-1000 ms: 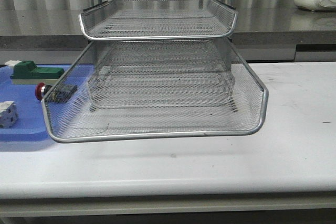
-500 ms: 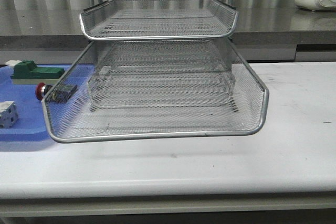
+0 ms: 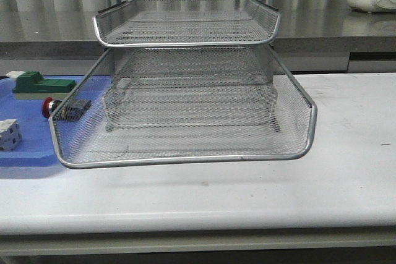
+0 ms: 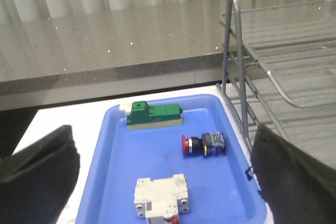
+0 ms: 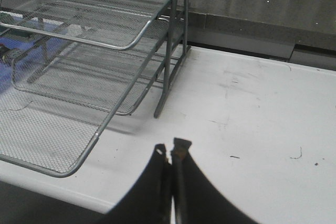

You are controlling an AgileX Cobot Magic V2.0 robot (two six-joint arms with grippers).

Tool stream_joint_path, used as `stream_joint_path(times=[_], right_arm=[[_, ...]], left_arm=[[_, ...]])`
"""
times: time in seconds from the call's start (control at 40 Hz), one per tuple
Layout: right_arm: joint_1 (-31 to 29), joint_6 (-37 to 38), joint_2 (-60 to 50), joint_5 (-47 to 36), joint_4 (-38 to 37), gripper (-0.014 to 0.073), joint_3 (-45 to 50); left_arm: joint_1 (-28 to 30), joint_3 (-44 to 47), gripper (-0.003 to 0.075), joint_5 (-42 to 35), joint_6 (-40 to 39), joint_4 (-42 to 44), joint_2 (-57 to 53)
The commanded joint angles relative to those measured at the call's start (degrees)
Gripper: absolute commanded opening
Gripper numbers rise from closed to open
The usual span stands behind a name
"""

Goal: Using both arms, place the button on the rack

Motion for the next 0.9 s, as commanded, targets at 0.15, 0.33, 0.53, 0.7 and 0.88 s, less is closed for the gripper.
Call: stream_joint_path(times=[0.15, 0.33, 0.53, 0.7, 0.88], right_arm=[[0.00, 0.27, 0.44, -4.65, 0.39, -0.0060, -1.43], [0.00, 0.27, 0.44, -4.65, 0.39, -0.0060, -1.43], [0.00, 0.27, 0.44, -4.65, 0.39, -0.0060, -1.43], [0.00, 0.27, 0.44, -4.65, 0.39, -0.0060, -1.43], [0.00, 0.27, 0.44, -4.65, 0.39, -0.0060, -1.43]], left_arm=[[0.09, -14.34, 0.0629, 5.36, 2.09, -0.07, 14.59], [-0.85, -25.99, 0.0629, 15.66, 10.20, -0.30, 29.02], [-1.70, -39.71, 0.0629, 26.76, 20.43, -2.19, 45.58], [-1.70, -50.51, 0.0629, 34.22, 29.59, -4.85, 58.92], [-1.70, -59.95, 0.0629, 38.67, 33.33, -5.77, 69.54]])
